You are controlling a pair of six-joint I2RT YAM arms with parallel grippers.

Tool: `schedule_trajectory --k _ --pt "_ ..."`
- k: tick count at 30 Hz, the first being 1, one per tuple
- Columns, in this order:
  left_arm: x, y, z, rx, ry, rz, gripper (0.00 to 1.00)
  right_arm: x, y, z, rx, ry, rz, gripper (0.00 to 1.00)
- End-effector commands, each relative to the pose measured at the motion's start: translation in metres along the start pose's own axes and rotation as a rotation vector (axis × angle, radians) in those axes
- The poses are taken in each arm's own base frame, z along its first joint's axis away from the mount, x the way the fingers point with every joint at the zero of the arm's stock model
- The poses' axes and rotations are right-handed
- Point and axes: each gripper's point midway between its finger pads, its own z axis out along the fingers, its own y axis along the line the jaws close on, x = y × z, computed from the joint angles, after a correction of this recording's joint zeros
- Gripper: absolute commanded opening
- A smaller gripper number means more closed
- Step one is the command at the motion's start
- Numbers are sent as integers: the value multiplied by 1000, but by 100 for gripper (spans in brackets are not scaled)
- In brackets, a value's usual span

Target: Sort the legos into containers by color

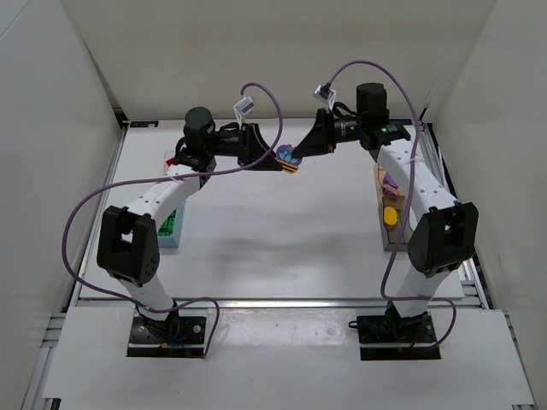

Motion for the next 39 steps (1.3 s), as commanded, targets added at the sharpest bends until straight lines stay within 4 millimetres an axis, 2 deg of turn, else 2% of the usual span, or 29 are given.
schedule_trajectory --k 1,4,8,11,18,25,28,33,35,36,37,39 --pt "-17 -13 3 10 -22 78 71 -10 16 2 -35 -1 -86 0" --pt "-17 -10 3 7 -23 69 56 -11 16 3 -32 -2 -91 0" --pt "-15 -6 3 -3 -20 52 27 -13 15 3 -25 -7 -100 0" --pt "-10 -2 3 -13 -13 26 21 -15 14 3 -19 -12 -112 0" --pt "9 -1 -1 -28 -3 -15 18 -37 6 -10 42 -71 -164 0" --pt "27 -5 -4 -38 5 -42 18 -71 -12 -51 144 -171 -202 0" --pt "32 -6 -5 -42 9 -55 17 -78 -18 -69 183 -207 -203 0" --pt "36 -8 -6 -41 15 -46 17 -79 -25 -92 226 -239 -190 0" --pt "36 -9 -7 -46 11 -39 17 -76 -35 -110 280 -258 -185 0" --pt "36 -10 -7 -47 9 -30 17 -78 -43 -126 332 -287 -183 0" --pt "35 -9 -7 -52 7 -22 18 -75 -45 -130 358 -285 -204 0" --pt "37 -6 -8 -86 12 -43 17 -65 -63 -164 479 -316 -157 0"
